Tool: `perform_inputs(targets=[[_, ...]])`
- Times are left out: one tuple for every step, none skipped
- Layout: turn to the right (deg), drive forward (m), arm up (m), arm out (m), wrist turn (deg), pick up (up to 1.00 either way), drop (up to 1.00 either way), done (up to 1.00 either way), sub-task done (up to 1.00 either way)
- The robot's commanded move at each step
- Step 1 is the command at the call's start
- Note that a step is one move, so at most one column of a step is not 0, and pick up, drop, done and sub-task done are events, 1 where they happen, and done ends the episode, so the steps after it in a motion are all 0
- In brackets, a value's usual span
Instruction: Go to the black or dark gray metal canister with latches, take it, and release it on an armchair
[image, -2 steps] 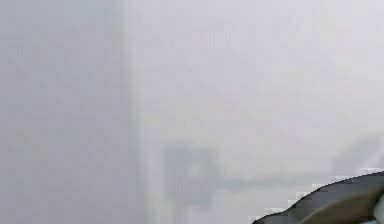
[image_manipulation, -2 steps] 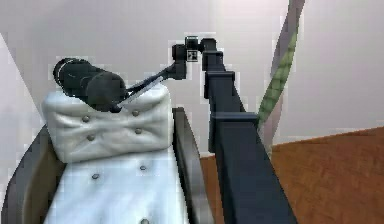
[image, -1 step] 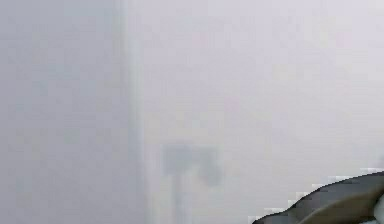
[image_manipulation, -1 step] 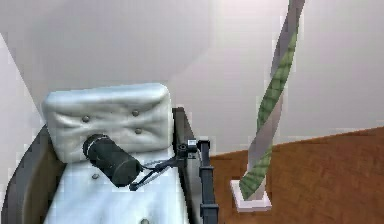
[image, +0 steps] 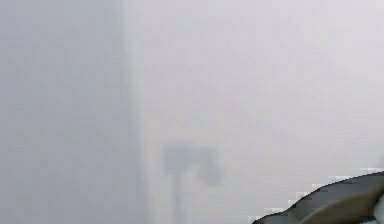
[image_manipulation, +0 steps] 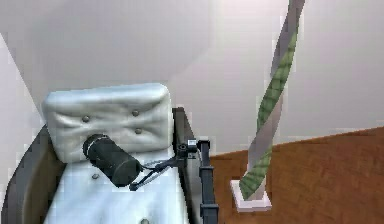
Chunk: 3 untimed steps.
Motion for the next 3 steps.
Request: perform_inputs(targets=[[0.0,0.00,0.00,0.00,0.0,0.00,1.00,0.00,0.00],[0.0,0.00,0.10,0.00,0.0,0.00,0.00,0.00,0.00],[0.0,0.00,0.00,-0.08,0.0,0.00,0.00,0.00,0.00]])
